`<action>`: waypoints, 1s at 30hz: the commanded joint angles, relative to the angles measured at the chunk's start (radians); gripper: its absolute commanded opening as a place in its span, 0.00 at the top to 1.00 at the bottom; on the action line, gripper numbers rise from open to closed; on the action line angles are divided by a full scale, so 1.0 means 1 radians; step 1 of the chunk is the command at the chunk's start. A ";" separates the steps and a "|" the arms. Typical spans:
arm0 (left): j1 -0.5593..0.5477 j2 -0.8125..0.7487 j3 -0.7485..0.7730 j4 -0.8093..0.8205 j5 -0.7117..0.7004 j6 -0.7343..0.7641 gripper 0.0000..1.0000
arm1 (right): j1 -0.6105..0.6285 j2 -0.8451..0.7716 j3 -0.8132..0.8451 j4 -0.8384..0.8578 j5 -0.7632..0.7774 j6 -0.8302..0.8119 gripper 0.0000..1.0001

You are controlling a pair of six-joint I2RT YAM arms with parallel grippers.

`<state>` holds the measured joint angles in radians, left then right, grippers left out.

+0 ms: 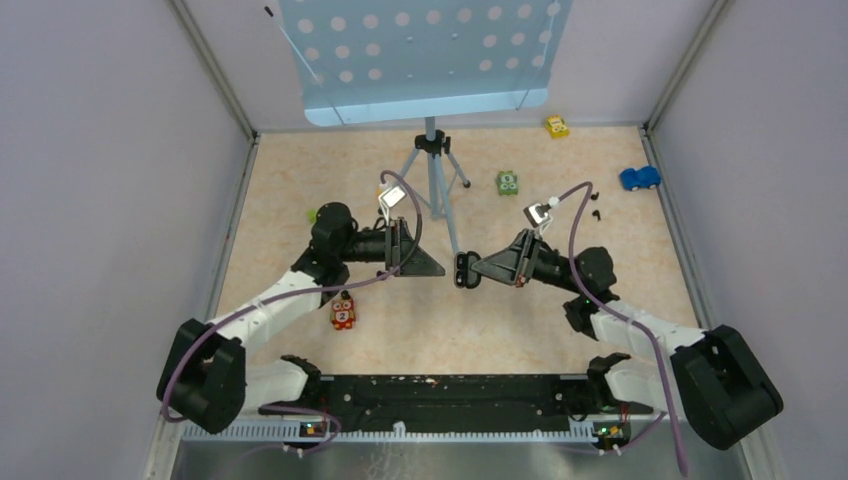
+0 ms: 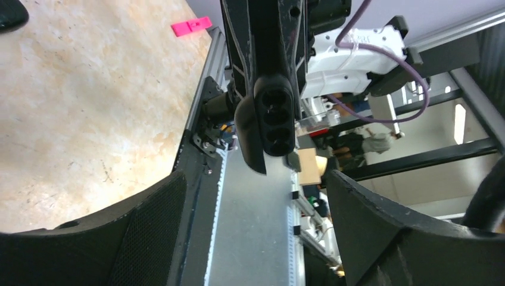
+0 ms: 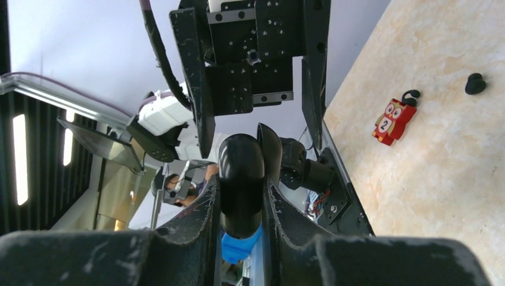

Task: Insert the wireless bluetooth earbuds into the charging case
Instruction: Open the charging case, then pass from the right arm to the left

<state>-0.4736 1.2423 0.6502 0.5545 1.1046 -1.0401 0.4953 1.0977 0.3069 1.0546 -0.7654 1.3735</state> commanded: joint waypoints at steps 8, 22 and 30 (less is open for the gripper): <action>0.010 -0.125 -0.010 -0.155 -0.147 0.155 0.05 | -0.078 0.290 0.040 0.671 -0.167 0.259 1.00; 0.012 -0.026 -0.083 0.282 -0.086 -0.158 0.01 | -0.081 0.356 0.153 0.670 -0.215 0.264 1.00; 0.005 0.064 -0.126 0.581 -0.086 -0.336 0.08 | -0.077 0.339 0.169 0.670 -0.170 0.285 1.00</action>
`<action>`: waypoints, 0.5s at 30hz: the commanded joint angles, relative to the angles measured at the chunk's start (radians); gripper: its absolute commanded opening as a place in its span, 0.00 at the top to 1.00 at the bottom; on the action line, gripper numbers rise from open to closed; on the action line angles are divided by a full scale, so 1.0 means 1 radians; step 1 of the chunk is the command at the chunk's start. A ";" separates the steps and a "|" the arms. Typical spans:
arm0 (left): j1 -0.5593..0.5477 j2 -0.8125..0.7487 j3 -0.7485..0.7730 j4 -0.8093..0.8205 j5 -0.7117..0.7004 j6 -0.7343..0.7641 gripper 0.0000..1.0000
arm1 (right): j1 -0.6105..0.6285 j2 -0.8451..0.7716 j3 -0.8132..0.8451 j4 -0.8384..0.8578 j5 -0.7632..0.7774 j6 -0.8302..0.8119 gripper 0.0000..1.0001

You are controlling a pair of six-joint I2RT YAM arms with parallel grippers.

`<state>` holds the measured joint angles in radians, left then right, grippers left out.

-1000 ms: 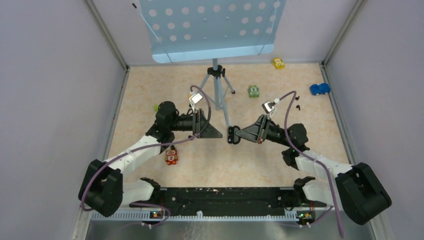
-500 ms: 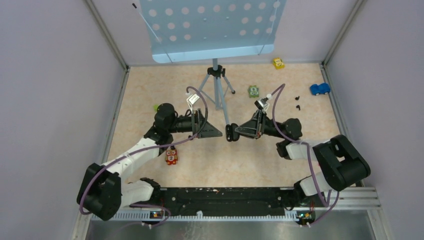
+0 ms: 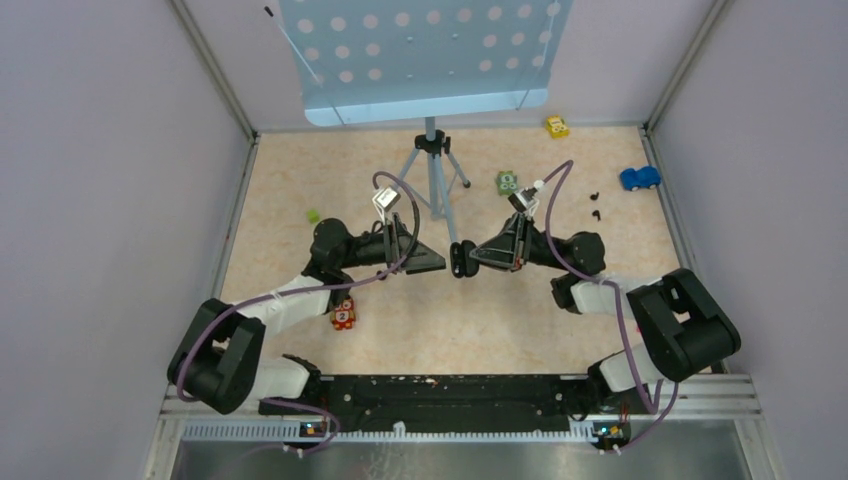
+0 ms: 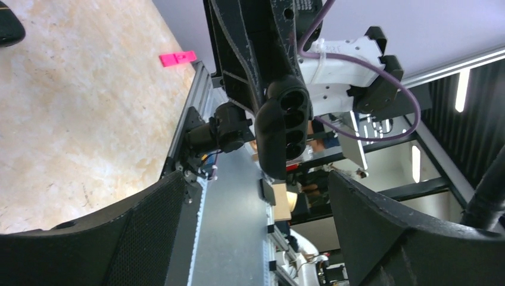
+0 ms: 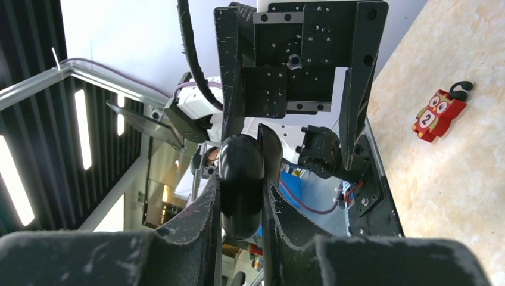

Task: Insert the wireless bluetooth earbuds into the charging case
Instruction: Pass from the right arm to the left

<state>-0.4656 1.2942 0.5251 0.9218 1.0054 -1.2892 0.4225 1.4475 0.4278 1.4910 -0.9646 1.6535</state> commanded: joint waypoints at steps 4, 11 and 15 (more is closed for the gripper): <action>-0.013 0.018 0.018 0.213 0.007 -0.081 0.13 | 0.012 0.004 0.048 0.233 0.047 0.007 1.00; -0.040 0.030 0.039 0.174 0.002 -0.049 0.20 | 0.041 0.018 0.061 0.234 0.072 0.009 1.00; -0.050 0.030 0.050 0.151 -0.018 -0.031 0.23 | 0.053 0.027 0.062 0.233 0.072 0.012 1.00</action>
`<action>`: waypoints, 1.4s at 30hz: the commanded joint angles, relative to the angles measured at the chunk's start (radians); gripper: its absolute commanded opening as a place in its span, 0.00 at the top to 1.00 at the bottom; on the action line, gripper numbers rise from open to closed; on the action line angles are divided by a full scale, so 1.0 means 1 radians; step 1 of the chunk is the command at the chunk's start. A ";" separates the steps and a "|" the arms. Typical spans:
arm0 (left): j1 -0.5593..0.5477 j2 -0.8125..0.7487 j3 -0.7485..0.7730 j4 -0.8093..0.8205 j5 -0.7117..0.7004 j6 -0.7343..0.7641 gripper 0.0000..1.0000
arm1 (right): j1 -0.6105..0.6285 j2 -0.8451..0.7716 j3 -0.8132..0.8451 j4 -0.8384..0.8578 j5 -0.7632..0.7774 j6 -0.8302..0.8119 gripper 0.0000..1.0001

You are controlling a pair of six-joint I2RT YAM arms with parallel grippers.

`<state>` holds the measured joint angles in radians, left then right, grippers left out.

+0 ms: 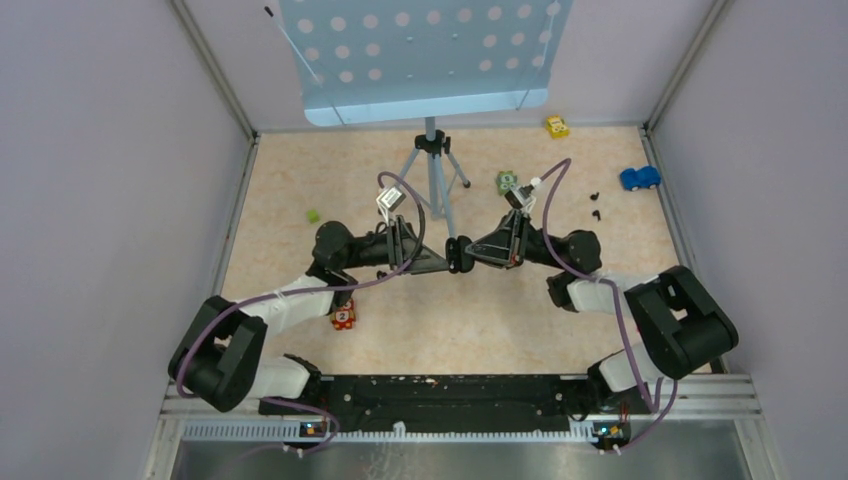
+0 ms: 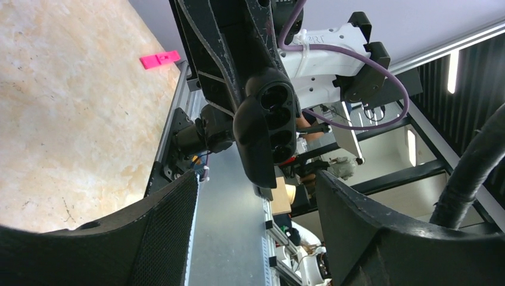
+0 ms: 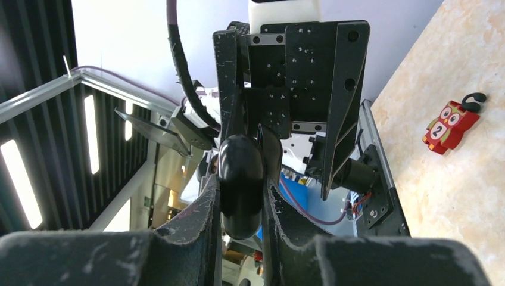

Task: Insert the wireless bluetooth earbuds into the charging case
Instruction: Pass from the right arm to the left

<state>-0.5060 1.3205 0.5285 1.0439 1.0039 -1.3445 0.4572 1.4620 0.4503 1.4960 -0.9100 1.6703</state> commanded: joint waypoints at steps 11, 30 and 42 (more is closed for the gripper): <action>-0.016 0.048 0.094 0.019 -0.027 0.027 0.50 | 0.028 0.023 0.038 0.229 0.013 0.005 1.00; -0.016 0.051 0.116 -0.040 -0.010 0.049 0.89 | 0.027 0.073 0.048 0.230 0.011 0.026 0.96; -0.014 -0.016 0.184 -0.411 -0.019 0.219 0.98 | 0.020 -0.043 -0.018 -0.047 0.036 -0.133 0.41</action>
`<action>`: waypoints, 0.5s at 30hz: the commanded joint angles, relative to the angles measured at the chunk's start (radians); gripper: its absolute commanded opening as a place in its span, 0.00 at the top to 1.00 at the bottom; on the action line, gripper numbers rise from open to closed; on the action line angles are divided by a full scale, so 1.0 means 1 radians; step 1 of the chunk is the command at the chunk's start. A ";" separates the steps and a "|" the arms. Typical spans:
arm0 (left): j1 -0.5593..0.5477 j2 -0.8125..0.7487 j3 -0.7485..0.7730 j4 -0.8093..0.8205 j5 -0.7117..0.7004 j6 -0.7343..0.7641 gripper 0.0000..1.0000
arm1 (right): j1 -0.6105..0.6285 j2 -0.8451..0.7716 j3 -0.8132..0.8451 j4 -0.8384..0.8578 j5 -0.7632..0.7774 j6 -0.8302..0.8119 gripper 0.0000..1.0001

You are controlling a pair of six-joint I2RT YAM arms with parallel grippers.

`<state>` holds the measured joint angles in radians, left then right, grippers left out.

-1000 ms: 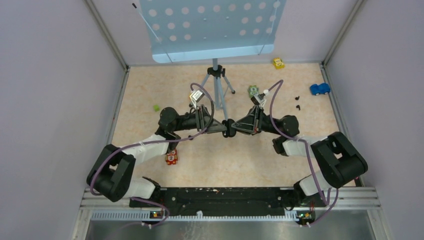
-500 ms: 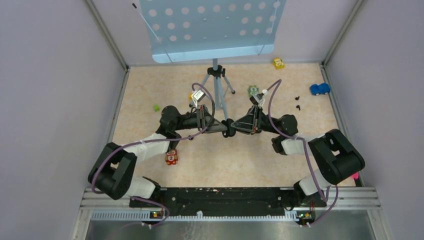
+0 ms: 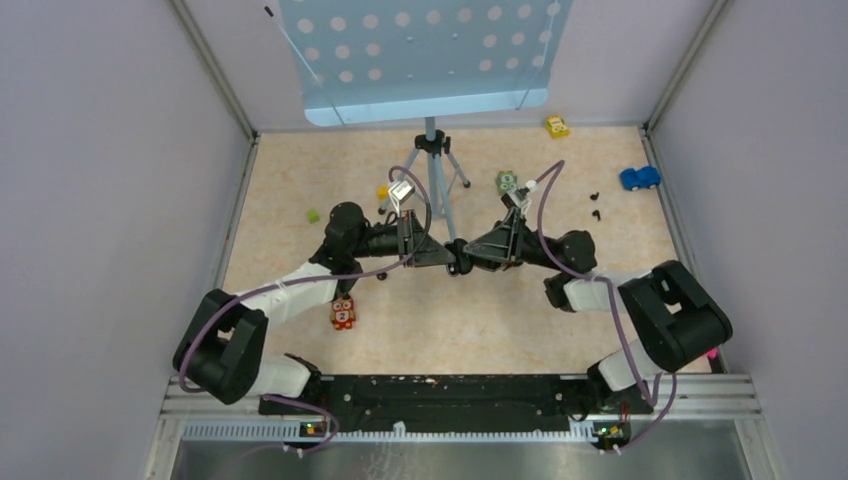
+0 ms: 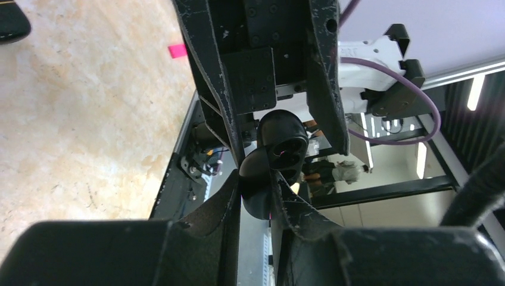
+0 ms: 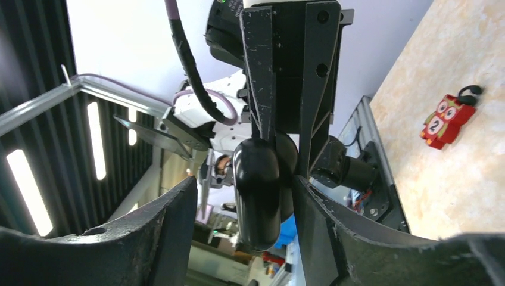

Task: Insert the wireless bluetooth earbuds into the charging case
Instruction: Pass from the right arm to the left

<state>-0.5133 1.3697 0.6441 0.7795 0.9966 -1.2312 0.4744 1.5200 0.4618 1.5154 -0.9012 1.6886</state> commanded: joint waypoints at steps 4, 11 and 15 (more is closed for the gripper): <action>-0.006 -0.092 0.087 -0.281 -0.028 0.173 0.98 | 0.003 -0.282 -0.024 -0.526 0.071 -0.401 0.37; -0.006 -0.107 0.107 -0.386 -0.033 0.213 0.98 | 0.009 -0.541 0.109 -1.233 0.246 -0.747 0.34; -0.008 -0.109 0.178 -0.578 -0.072 0.307 0.98 | 0.079 -0.620 0.215 -1.528 0.456 -0.875 0.33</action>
<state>-0.5163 1.2919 0.7258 0.3660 0.9619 -1.0328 0.4915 0.9745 0.5598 0.3725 -0.6594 1.0241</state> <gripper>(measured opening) 0.252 0.663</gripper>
